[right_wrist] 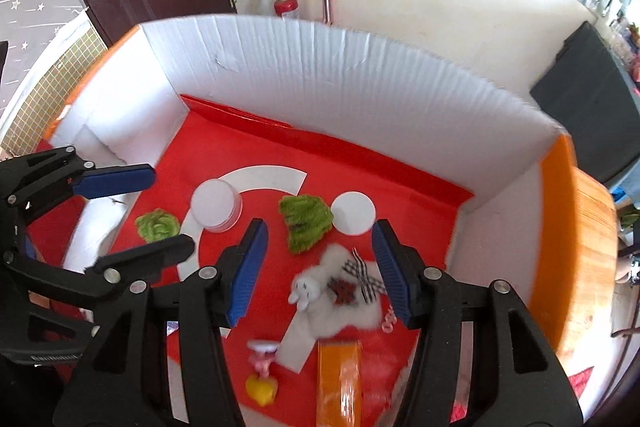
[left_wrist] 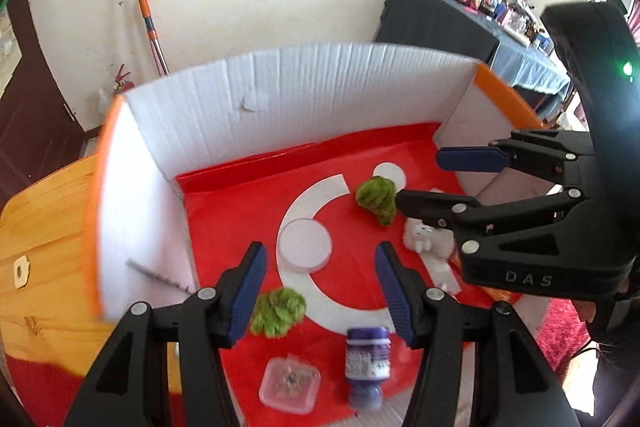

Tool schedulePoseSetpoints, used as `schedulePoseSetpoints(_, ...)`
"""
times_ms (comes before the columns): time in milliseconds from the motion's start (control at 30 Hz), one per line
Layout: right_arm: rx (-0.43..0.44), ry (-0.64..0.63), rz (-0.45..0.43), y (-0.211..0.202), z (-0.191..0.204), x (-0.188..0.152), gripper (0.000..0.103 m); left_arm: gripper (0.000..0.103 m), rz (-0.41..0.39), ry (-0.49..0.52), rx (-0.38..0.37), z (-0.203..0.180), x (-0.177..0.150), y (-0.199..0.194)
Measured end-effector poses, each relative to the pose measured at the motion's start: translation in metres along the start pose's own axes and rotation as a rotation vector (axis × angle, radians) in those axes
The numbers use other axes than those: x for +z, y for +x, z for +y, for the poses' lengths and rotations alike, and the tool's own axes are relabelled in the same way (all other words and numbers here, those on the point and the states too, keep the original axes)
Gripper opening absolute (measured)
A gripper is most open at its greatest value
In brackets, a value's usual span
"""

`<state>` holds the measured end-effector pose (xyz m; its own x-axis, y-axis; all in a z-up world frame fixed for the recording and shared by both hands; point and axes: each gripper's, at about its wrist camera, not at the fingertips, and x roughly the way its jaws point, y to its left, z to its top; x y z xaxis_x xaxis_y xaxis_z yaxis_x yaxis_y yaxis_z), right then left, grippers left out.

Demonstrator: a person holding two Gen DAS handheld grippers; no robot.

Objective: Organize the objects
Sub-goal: 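Open both tools to release the items and lift out of the box, then reach the left tool to the yellow cap while the right tool reaches the grey eye shadow case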

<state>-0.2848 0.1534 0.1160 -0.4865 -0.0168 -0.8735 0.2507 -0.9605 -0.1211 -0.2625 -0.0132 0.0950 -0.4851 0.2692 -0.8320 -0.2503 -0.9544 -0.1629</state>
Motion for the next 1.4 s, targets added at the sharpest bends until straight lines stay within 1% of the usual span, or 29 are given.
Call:
schedulePoseSetpoints(100, -0.007, 0.008, -0.031, -0.018, 0.003, -0.005, 0.053, 0.062, -0.036, -0.022, 0.002, -0.006, -0.006, -0.019)
schedulePoseSetpoints(167, -0.016, 0.012, -0.057, -0.040, 0.015, -0.018, 0.054, 0.062, -0.056, -0.032, -0.005, -0.012, -0.005, -0.024)
schedulePoseSetpoints(233, -0.024, 0.011, -0.081, -0.038, 0.008, -0.028, 0.061, 0.063, -0.081, -0.037, -0.011, -0.016, -0.014, -0.035)
schedulePoseSetpoints(267, -0.030, 0.011, -0.094, -0.040, 0.008, -0.030, 0.061, 0.066, -0.092, -0.039, -0.012, -0.018, -0.015, -0.039)
schedulePoseSetpoints(300, -0.035, 0.011, -0.109, -0.048, 0.002, -0.040, 0.061, 0.068, -0.106, -0.041, -0.013, -0.025, -0.015, -0.040)
schedulePoseSetpoints(367, -0.047, 0.015, -0.138, -0.064, 0.008, -0.050, 0.062, 0.068, -0.135, -0.044, -0.012, -0.029, -0.021, -0.047)
schedulePoseSetpoints(400, -0.051, 0.018, -0.147, -0.062, 0.014, -0.048, 0.063, 0.069, -0.147, -0.044, -0.011, -0.031, -0.023, -0.053)
schedulePoseSetpoints(433, -0.057, 0.021, -0.159, -0.068, 0.015, -0.053, 0.065, 0.070, -0.158, -0.045, -0.011, -0.032, -0.026, -0.057)
schedulePoseSetpoints(500, -0.069, 0.023, -0.183, -0.081, 0.017, -0.061, 0.067, 0.073, -0.185, -0.046, -0.011, -0.035, -0.034, -0.067)
schedulePoseSetpoints(567, -0.076, 0.023, -0.211, -0.093, 0.021, -0.071, 0.068, 0.074, -0.210, -0.050, -0.010, -0.036, -0.041, -0.075)
schedulePoseSetpoints(700, -0.099, 0.002, -0.260, -0.116, 0.030, -0.096, 0.071, 0.076, -0.241, -0.055, -0.016, -0.039, -0.058, -0.091)
schedulePoseSetpoints(833, -0.103, 0.001, -0.303, -0.133, 0.038, -0.118, 0.073, 0.077, -0.270, -0.063, -0.016, -0.043, -0.077, -0.099)
schedulePoseSetpoints(867, -0.102, 0.003, -0.315, -0.137, 0.039, -0.125, 0.075, 0.078, -0.274, -0.063, -0.015, -0.045, -0.082, -0.100)
schedulePoseSetpoints(900, -0.100, 0.003, -0.324, -0.141, 0.040, -0.131, 0.078, 0.078, -0.275, -0.065, -0.014, -0.046, -0.086, -0.100)
schedulePoseSetpoints(933, -0.098, 0.007, -0.333, -0.143, 0.042, -0.139, 0.079, 0.078, -0.274, -0.068, -0.012, -0.047, -0.091, -0.099)
schedulePoseSetpoints(1067, -0.086, 0.023, -0.343, -0.139, 0.047, -0.163, 0.079, 0.082, -0.281, -0.070, -0.003, -0.054, -0.109, -0.097)
schedulePoseSetpoints(1233, -0.055, 0.083, -0.331, -0.116, 0.047, -0.187, 0.079, 0.085, -0.290, -0.087, 0.038, -0.060, -0.133, -0.086)
schedulePoseSetpoints(1400, -0.023, 0.121, -0.316, -0.090, 0.046, -0.201, 0.079, 0.086, -0.244, -0.118, 0.046, -0.056, -0.150, -0.066)
